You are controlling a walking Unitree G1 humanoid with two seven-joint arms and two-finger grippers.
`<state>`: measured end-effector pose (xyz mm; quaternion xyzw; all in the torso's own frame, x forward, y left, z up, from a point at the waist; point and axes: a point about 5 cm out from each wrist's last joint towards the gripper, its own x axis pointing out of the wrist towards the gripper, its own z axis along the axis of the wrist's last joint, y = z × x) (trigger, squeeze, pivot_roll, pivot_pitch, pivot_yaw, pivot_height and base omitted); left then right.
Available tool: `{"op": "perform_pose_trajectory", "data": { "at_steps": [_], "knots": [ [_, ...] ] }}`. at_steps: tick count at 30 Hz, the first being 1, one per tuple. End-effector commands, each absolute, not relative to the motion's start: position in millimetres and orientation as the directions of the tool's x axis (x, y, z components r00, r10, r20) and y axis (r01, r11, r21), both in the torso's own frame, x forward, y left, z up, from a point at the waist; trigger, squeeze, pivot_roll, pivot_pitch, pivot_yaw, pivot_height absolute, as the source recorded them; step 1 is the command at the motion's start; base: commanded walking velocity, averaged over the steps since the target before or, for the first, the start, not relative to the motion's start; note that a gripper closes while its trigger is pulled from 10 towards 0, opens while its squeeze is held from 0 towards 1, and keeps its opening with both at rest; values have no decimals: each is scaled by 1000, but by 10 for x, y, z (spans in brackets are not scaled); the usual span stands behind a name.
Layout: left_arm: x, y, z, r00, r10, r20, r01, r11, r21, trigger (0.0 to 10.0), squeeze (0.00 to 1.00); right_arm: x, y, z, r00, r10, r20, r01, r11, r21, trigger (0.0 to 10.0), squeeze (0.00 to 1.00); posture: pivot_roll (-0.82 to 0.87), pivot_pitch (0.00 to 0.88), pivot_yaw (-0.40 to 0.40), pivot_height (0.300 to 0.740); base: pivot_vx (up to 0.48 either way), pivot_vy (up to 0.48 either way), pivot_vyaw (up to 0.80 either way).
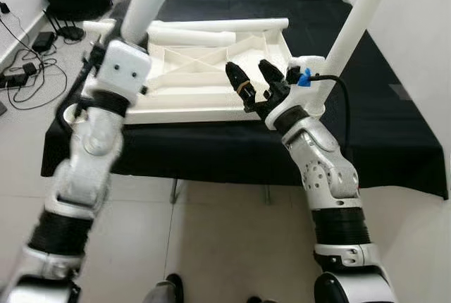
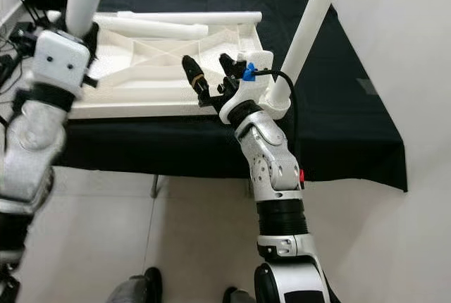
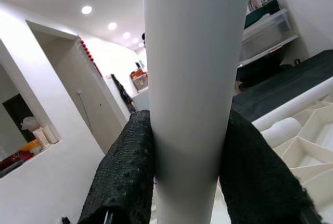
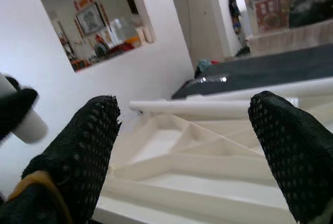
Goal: Building children table
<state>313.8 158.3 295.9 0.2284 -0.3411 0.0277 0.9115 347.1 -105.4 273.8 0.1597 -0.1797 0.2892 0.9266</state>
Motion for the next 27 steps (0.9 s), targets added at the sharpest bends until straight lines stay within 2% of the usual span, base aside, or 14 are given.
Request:
{"op": "perform_pose_trajectory", "data": {
  "at_steps": [1, 2, 4, 7, 9, 10, 11, 12, 13, 14, 16, 21, 27],
  "knots": [
    [3081, 1548, 2916, 780, -82, 620, -192, 912, 363, 10000, 0, 3435, -1128, 2767, 738, 496, 457, -643, 722, 256, 10000, 63, 56, 113, -39, 740, 0, 0, 0],
    [3058, 1523, 2877, 793, -78, 604, -180, 918, 354, 10000, 0, 3412, -1149, 2787, 713, 523, 467, -679, 683, 271, 10000, 0, 53, 108, -37, 740, 0, 0, 0],
    [3017, 1481, 2822, 813, -56, 579, -167, 931, 325, 10000, 0, 3317, -1173, 2806, 626, 610, 487, -775, 559, 296, 10000, 0, 47, 105, -37, 740, 0, 0, 0],
    [2987, 1418, 2787, 821, -61, 568, -147, 938, 313, 10000, 0, 3266, -1204, 2762, 590, 653, 474, -805, 524, 279, 10000, 0, 42, 105, -39, 740, 0, 0, 0],
    [2970, 1384, 2765, 829, -66, 556, -131, 943, 307, 10000, 0, 3280, -1228, 2727, 612, 648, 454, -787, 557, 265, 10000, 0, 35, 111, -38, 740, 0, 0, 0],
    [2919, 1323, 2700, 851, -70, 520, -96, 954, 284, 10000, 0, 3323, -1265, 2662, 660, 620, 423, -742, 624, 244, 10000, 0, 32, 116, -39, 740, 0, 0, 0],
    [2919, 1323, 2700, 851, -70, 520, -96, 954, 284, 10000, 0, 3323, -1265, 2662, 660, 620, 423, -742, 624, 244, 10000, 0, 32, 116, -39, 740, 0, 0, 0],
    [2901, 1302, 2676, 858, -77, 509, -86, 953, 289, 10000, 0, 3393, -1296, 2615, 736, 554, 389, -656, 725, 210, 10000, 0, 26, 128, -39, 740, 0, 0, 0],
    [2890, 1288, 2664, 861, -81, 501, -82, 952, 294, 10000, 0, 3432, -1318, 2590, 779, 505, 371, -595, 783, 182, 10000, 0, 25, 129, -41, 740, 0, 0, 0],
    [2890, 1288, 2664, 861, -81, 501, -82, 952, 294, 10000, 0, 3432, -1318, 2590, 779, 505, 371, -595, 783, 182, 10000, 0, 25, 129, -41, 740, 0, 0, 0],
    [2877, 1262, 2659, 868, -84, 489, -76, 951, 300, 10000, 0, 3449, -1339, 2570, 818, 445, 363, -521, 842, 142, 10000, 0, 29, 136, -48, 740, 0, 0, 0],
    [2858, 1231, 2672, 876, -79, 476, -72, 954, 290, 10000, 0, 3354, -1258, 2673, 785, 467, 407, -572, 799, 187, 10000, 0, 28, 139, -55, 740, 0, 0, -723],
    [2841, 1228, 2688, 881, -73, 468, -64, 960, 271, 10000, 0, 3345, -1206, 2737, 763, 496, 415, -599, 784, 165, 10000, 0, 21, 144, -62, 740, 0, 0, -800]
  ]
}}
